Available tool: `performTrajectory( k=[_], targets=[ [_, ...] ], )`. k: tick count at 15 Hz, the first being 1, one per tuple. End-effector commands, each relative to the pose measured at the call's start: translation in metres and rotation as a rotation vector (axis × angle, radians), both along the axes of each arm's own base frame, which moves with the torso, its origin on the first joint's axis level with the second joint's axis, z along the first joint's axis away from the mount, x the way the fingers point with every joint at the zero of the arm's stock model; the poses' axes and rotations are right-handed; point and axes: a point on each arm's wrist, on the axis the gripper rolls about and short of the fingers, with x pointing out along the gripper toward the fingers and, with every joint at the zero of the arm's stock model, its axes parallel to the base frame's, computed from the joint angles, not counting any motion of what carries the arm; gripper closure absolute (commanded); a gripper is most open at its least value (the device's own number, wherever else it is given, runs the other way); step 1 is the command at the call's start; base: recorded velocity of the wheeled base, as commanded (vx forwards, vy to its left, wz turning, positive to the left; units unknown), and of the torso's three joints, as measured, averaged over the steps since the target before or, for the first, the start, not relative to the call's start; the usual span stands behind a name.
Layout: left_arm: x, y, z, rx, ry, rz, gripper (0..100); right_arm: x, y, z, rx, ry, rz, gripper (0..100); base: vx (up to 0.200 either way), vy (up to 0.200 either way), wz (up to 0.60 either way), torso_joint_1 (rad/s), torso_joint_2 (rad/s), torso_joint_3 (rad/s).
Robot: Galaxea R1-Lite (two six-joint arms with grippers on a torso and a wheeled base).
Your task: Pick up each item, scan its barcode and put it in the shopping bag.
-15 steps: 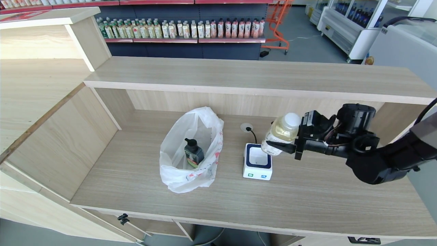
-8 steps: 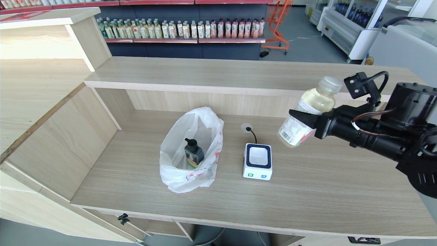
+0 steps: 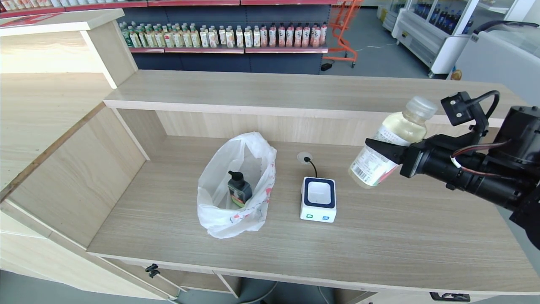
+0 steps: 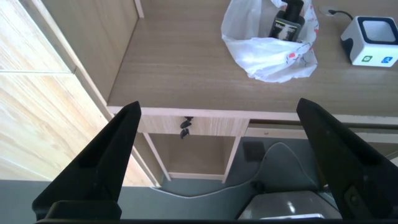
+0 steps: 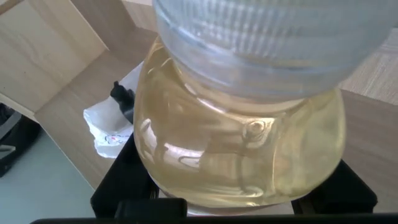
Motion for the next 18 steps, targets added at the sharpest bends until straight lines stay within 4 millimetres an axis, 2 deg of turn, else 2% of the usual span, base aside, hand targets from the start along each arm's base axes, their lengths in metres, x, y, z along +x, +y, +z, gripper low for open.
performTrajectory(
  k=[1,5,7,11,12,15,18],
  targets=[
    [0.000,0.000,0.000,0.000,0.002,0.000,0,-0.003,0.001,0.000,0.020,0.014,0.006,100,0.000,0.200,0.00,0.002,0.00,0.002],
    [0.000,0.000,0.000,0.000,0.000,0.000,0,-0.006,0.002,0.003,0.066,0.087,0.016,100,0.000,0.200,0.00,0.007,0.00,0.000],
    [0.000,0.000,0.000,-0.002,0.000,0.000,0,-0.002,0.005,0.001,0.071,0.108,0.020,100,0.000,0.000,0.00,0.000,0.00,0.000],
    [0.000,0.000,0.000,0.000,0.002,0.000,0,0.034,0.028,-0.015,0.057,0.151,0.057,100,0.000,0.000,0.00,0.000,0.00,0.000],
    [0.000,0.000,0.000,0.000,0.002,0.000,0,0.052,0.039,-0.026,0.051,0.169,0.069,100,0.000,0.000,0.00,0.000,0.00,0.000],
    [0.000,0.000,0.000,-0.002,0.000,0.000,0,0.088,0.069,-0.047,0.042,0.186,0.075,100,0.000,0.000,0.00,0.000,0.00,0.000],
    [0.000,0.000,0.000,0.000,0.002,0.000,0,0.111,0.096,-0.068,0.019,0.182,0.108,100,0.000,0.000,0.00,0.000,0.00,0.000]
  ],
)
